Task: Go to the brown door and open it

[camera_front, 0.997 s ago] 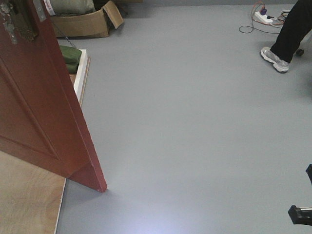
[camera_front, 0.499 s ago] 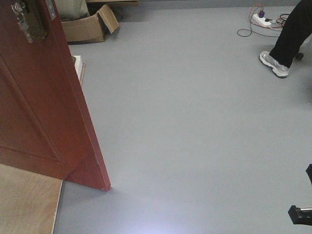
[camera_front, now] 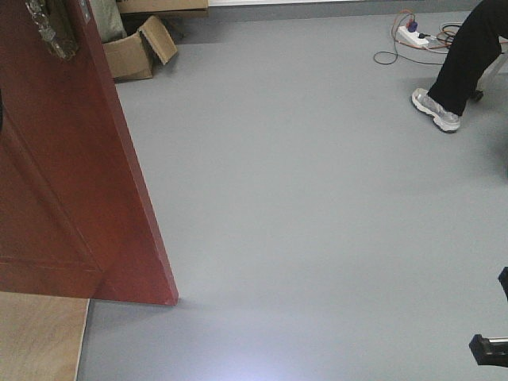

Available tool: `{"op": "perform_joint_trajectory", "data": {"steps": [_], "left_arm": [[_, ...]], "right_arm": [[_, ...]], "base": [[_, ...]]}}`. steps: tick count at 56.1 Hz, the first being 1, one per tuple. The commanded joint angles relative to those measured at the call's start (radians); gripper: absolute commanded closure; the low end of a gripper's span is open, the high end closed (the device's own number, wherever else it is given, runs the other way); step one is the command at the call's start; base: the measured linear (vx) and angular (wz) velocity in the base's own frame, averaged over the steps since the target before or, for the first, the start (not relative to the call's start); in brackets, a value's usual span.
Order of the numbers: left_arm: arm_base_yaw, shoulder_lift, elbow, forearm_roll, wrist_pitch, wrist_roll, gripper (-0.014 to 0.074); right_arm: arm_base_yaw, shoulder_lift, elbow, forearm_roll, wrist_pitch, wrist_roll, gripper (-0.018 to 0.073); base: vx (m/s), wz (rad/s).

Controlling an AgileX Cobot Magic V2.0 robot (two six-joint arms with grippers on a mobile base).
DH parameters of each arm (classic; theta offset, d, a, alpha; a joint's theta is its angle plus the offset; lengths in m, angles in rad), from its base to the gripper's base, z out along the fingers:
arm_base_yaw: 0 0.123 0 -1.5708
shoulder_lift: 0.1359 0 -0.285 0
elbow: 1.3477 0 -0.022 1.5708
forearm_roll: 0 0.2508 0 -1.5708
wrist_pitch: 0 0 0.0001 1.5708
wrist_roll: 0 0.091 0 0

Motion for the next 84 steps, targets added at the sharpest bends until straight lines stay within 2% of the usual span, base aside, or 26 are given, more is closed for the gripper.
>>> {"op": "perform_joint_trajectory", "data": {"steps": [1, 47, 84], "left_arm": [[-0.004, -0.038, -0.033, -0.014, -0.057, -0.002, 0.06], [-0.004, -0.038, -0.033, -0.014, -0.057, -0.002, 0.06], [-0.004, -0.038, -0.033, -0.014, -0.057, -0.002, 0.06]], "right_arm": [[-0.001, -0.015, 0.004, -0.007, -0.082, -0.006, 0.0559], [-0.001, -0.015, 0.004, -0.007, -0.082, -0.006, 0.0559], [-0.001, -0.015, 0.004, -0.007, -0.082, -0.006, 0.0559]], "base": [[0.18, -0.06], [0.16, 0.04], [0.02, 0.03]]}}
